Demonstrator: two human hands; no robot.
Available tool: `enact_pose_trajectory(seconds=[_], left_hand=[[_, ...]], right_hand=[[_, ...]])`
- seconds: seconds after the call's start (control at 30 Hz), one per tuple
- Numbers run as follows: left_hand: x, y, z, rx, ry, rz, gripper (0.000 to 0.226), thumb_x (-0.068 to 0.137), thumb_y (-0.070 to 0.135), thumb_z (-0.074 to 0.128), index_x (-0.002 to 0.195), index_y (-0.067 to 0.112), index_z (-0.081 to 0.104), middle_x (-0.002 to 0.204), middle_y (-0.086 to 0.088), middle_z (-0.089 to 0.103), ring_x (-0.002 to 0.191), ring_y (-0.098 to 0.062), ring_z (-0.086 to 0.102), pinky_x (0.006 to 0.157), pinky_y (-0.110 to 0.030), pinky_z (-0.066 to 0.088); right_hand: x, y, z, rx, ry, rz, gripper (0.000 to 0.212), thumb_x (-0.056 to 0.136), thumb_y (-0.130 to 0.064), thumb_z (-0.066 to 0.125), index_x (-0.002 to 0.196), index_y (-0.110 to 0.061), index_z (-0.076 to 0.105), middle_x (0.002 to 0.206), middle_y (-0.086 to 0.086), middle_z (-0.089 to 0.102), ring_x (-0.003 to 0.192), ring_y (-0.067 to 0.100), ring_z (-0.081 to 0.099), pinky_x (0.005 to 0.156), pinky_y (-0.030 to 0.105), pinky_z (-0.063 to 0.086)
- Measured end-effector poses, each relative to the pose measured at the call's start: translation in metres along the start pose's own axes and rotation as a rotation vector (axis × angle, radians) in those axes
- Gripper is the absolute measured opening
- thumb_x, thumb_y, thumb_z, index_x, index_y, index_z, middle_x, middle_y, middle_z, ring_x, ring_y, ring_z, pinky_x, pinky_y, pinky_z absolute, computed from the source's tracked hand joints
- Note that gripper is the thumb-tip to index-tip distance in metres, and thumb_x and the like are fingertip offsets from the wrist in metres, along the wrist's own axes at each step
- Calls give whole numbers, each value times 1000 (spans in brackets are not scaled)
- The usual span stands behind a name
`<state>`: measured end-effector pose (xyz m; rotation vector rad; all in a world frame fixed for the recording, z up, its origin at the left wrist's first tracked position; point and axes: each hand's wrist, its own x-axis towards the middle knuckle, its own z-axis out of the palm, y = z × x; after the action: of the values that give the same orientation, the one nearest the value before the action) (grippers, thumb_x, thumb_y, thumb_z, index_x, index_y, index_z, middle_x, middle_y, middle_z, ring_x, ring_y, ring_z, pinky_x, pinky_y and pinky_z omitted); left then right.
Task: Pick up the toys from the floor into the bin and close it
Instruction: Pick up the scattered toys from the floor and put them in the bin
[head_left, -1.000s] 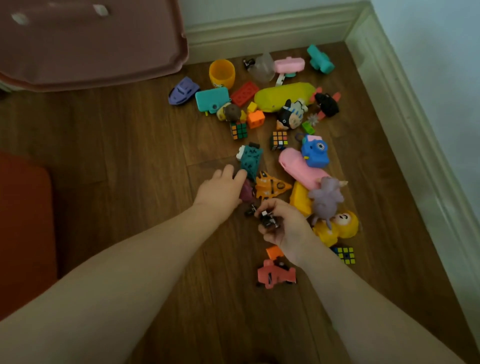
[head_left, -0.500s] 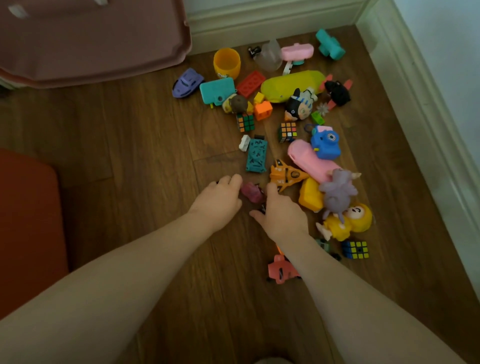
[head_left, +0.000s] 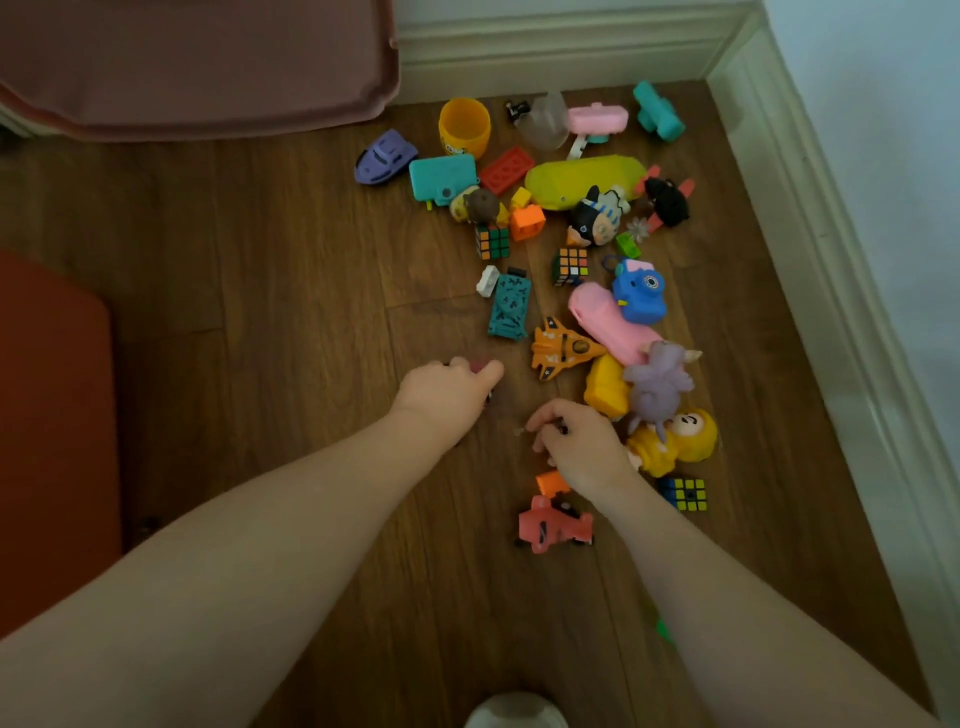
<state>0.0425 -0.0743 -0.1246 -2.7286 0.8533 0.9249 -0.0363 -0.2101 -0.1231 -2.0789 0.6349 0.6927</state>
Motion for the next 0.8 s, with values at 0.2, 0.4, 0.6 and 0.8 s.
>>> enact_pose_trajectory(seconds=[0.2, 0.4, 0.6, 0.8], left_hand=[[-27, -50, 5, -496, -7, -106, 35, 98, 19, 43, 130, 13, 34, 111, -16, 57, 84, -21, 54, 73, -34, 48], [-73, -85, 7, -817, 4, -138, 38, 97, 25, 45, 133, 16, 34, 111, -10, 57, 72, -14, 56, 60, -21, 46], [-108, -107, 19, -1018, -4, -182, 39, 97, 31, 44, 134, 23, 35, 82, -1, 57, 64, -13, 56, 55, -21, 43], [-125, -115, 28, -1316, -33, -206, 34, 95, 31, 49, 128, 25, 44, 72, 0, 52, 60, -12, 50, 54, -26, 41]], right_hand=[[-14, -34, 32, -353, -137, -230, 16, 99, -28, 40, 112, -20, 46, 93, 6, 63, 85, 25, 60, 73, 40, 50], [-8, -59, 59, -622, -111, -198, 39, 94, -35, 51, 124, -15, 36, 113, 12, 61, 103, 32, 59, 79, 43, 45], [-6, -62, 78, -625, 92, -152, 23, 98, -28, 42, 114, -11, 39, 107, 13, 63, 98, 34, 61, 69, 39, 41], [-3, -69, 85, -635, 76, -230, 37, 97, -26, 41, 130, -13, 31, 103, 13, 62, 92, 33, 62, 66, 39, 44]])
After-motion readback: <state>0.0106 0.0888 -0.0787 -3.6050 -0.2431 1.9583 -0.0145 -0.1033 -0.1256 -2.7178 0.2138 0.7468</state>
